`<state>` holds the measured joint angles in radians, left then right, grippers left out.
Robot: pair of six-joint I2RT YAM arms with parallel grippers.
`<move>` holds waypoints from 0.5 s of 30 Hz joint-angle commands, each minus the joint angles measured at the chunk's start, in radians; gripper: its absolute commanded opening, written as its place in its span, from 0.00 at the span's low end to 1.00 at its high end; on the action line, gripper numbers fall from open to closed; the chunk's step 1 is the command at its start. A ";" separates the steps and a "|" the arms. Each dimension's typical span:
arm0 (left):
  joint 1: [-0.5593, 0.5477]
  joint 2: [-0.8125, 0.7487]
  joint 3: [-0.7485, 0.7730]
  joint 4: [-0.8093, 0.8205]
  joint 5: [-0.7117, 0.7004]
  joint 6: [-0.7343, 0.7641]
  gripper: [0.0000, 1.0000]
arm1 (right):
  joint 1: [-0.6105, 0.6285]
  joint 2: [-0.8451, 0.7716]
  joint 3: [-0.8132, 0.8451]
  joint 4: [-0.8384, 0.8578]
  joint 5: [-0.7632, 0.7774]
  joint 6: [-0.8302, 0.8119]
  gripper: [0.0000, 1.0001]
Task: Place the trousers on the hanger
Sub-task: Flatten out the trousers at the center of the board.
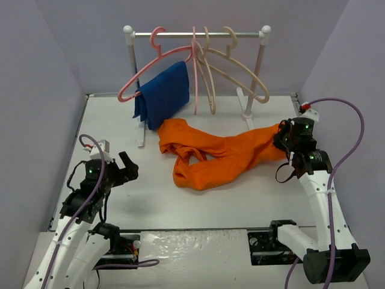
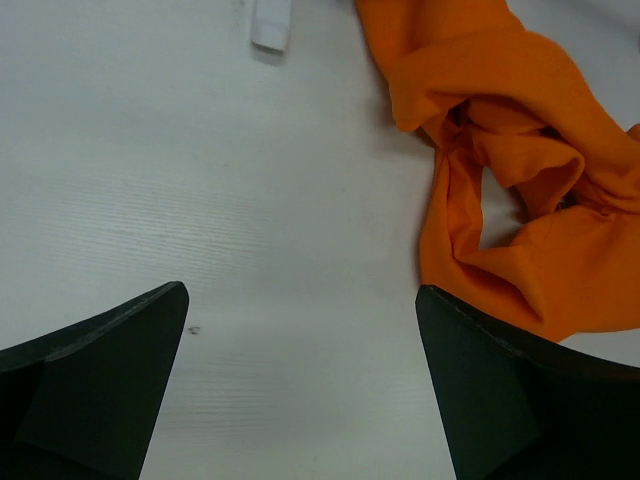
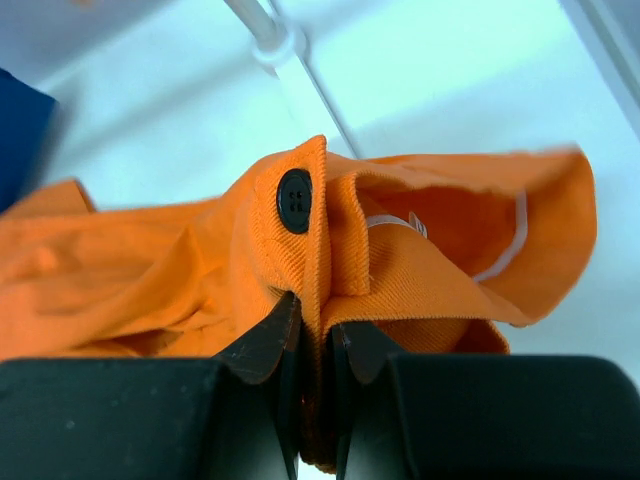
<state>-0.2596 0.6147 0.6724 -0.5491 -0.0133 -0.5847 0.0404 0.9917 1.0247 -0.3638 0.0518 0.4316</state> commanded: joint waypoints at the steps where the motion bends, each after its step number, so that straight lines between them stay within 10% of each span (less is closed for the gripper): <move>1: -0.018 0.165 -0.078 0.324 0.193 -0.221 0.96 | -0.001 -0.014 0.041 0.089 -0.032 0.014 0.00; 15: -0.248 0.728 0.012 0.809 0.181 -0.437 0.96 | -0.001 -0.024 0.032 0.090 -0.097 -0.022 0.00</move>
<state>-0.4925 1.2543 0.6248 0.0119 0.1380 -0.9173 0.0399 0.9963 1.0233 -0.3709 -0.0177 0.4195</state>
